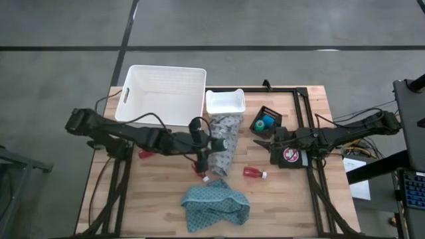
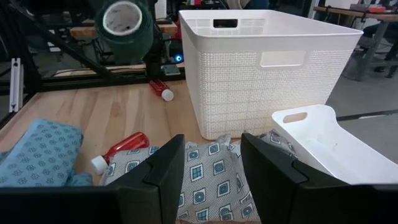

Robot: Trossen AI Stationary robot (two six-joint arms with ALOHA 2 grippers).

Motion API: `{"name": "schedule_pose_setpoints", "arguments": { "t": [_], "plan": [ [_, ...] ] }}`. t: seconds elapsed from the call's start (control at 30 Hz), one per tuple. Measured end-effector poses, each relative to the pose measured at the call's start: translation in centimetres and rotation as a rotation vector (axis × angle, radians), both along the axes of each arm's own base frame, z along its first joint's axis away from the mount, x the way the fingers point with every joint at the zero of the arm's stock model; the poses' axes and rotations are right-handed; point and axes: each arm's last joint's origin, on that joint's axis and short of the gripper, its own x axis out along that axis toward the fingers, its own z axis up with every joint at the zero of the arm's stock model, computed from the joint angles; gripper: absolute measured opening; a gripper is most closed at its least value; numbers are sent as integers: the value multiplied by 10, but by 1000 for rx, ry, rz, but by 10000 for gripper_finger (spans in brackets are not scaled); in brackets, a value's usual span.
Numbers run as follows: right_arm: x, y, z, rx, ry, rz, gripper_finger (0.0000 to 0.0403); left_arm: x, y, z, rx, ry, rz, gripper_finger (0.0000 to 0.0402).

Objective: Pick & Place Medicine items
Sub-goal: Put the green bandage into the black bin

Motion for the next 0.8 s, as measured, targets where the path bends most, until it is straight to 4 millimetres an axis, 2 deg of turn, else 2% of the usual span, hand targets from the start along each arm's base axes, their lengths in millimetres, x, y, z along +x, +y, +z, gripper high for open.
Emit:
{"name": "schedule_pose_setpoints", "arguments": {
  "t": [0.17,0.4,0.67,0.8],
  "plan": [
    [0,0,0,0,1,0,155,5,2,6,2,-81,2,173],
    [0,0,0,0,1,0,155,7,8,6,16,-80,-2,173],
    [0,0,-1,0,2,0,155,24,13,-15,72,-30,-7,173],
    [0,0,-1,0,2,0,155,39,23,-29,134,-22,-8,173]
  ]
}}
